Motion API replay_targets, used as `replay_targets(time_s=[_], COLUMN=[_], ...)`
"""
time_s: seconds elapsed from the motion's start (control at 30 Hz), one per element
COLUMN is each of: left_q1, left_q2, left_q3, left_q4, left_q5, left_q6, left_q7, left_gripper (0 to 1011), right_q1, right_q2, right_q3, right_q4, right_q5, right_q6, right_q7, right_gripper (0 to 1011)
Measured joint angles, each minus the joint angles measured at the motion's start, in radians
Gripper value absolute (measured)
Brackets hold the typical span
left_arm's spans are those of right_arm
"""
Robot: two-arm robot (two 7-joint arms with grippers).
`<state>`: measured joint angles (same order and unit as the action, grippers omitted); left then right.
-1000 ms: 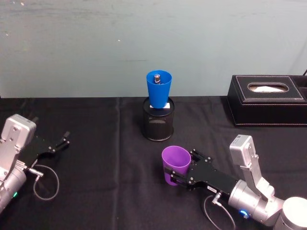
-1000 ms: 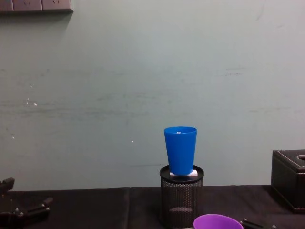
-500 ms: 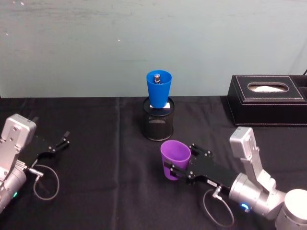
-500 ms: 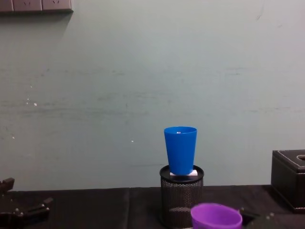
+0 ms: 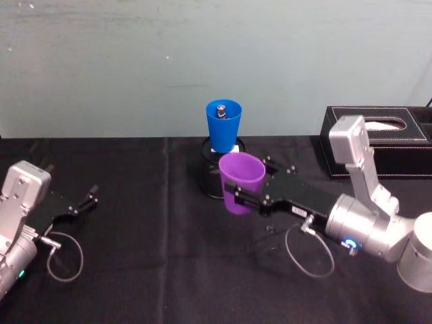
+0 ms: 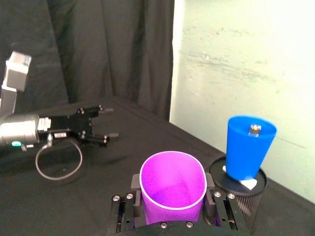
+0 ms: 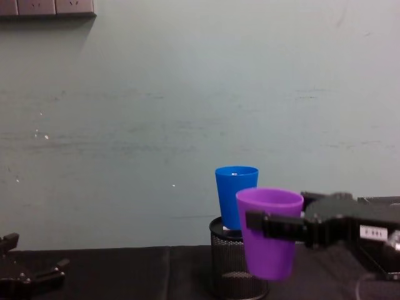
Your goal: Pick up one cup with a gripper and tap it against the other cup.
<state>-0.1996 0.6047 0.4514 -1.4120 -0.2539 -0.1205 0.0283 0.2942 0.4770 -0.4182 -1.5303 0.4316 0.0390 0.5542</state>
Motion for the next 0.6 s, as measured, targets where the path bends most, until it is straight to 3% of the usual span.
replay_targets(time_s=[0.4,0.6], left_q1=[0.000,0.000], left_q2=[0.000,0.000], left_q3=[0.000,0.000], left_q4=[0.000,0.000], left_q5=[0.000,0.000], left_q6=[0.000,0.000], left_q7=[0.000,0.000], left_gripper=[1000,1000], right_q1=[0.055,0.053], right_q2=[0.015,0.015], right_q3=[-0.024,-0.023], right_q4=[-0.039,-0.039], right_q5=[0.008,0.008], right_q6=[0.077,0.075], right_q7=[-0.029,-0.028], right_gripper=[722,723])
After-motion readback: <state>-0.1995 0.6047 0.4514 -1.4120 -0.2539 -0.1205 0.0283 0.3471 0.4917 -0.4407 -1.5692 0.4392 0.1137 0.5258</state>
